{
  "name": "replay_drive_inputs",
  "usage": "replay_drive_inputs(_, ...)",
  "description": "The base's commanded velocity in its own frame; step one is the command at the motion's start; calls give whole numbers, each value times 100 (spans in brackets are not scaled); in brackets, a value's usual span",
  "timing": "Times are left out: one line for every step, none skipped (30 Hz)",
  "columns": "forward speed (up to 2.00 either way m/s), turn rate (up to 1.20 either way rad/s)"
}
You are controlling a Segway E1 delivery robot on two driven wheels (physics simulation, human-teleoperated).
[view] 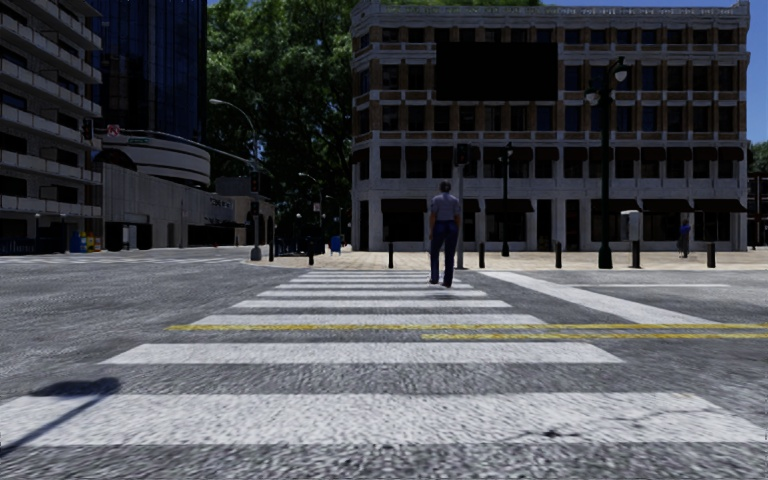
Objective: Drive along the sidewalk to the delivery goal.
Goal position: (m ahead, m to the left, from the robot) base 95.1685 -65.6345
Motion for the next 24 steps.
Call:
replay_drive_inputs(200, 0)
replay_drive_inputs(200, 4)
replay_drive_inputs(200, 9)
replay_drive_inputs(200, 9)
replay_drive_inputs(200, 15)
replay_drive_inputs(200, 22)
replay_drive_inputs(200, 26)
replay_drive_inputs(200, 27)
replay_drive_inputs(200, 27)
replay_drive_inputs(200, 28)
replay_drive_inputs(200, 28)
replay_drive_inputs(200, 28)
replay_drive_inputs(200, 28)
replay_drive_inputs(200, 28)
replay_drive_inputs(200, 28)
replay_drive_inputs(200, 28)
replay_drive_inputs(200, 28)
replay_drive_inputs(200, 28)
replay_drive_inputs(200, 28)
replay_drive_inputs(200, 28)
replay_drive_inputs(200, 28)
replay_drive_inputs(200, 28)
replay_drive_inputs(200, 19)
replay_drive_inputs(200, 12)
